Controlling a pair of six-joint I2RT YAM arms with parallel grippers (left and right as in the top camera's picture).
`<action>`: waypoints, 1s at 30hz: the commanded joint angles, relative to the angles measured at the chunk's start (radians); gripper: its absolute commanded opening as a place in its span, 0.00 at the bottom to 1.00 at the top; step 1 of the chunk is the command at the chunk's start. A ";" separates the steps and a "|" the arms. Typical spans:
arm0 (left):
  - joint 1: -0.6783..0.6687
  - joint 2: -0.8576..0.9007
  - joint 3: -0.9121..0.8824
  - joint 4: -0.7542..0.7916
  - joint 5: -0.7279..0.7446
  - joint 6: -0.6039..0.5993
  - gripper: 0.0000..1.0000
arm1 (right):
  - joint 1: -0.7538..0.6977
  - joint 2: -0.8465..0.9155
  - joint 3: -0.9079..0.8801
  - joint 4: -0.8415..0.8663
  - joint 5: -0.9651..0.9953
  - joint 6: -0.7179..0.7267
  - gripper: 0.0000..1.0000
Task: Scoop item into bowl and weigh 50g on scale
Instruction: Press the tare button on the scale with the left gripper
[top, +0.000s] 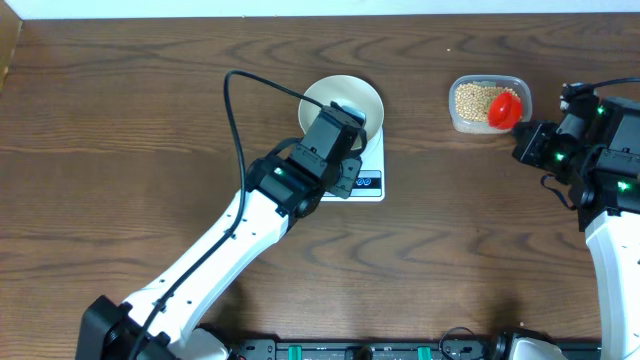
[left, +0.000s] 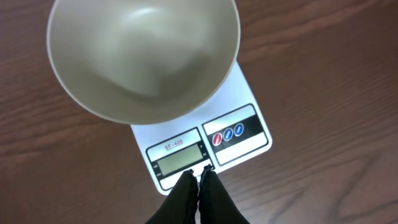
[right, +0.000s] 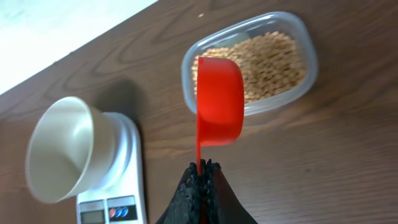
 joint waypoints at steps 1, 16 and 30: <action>0.005 0.026 0.000 -0.007 -0.023 0.018 0.07 | -0.004 -0.008 0.012 0.003 0.084 -0.012 0.01; -0.001 0.243 -0.001 0.052 0.052 0.013 0.07 | -0.003 -0.007 0.012 -0.039 0.095 -0.002 0.01; -0.030 0.349 -0.002 0.131 0.048 0.019 0.07 | -0.003 -0.005 0.011 -0.053 0.113 -0.002 0.01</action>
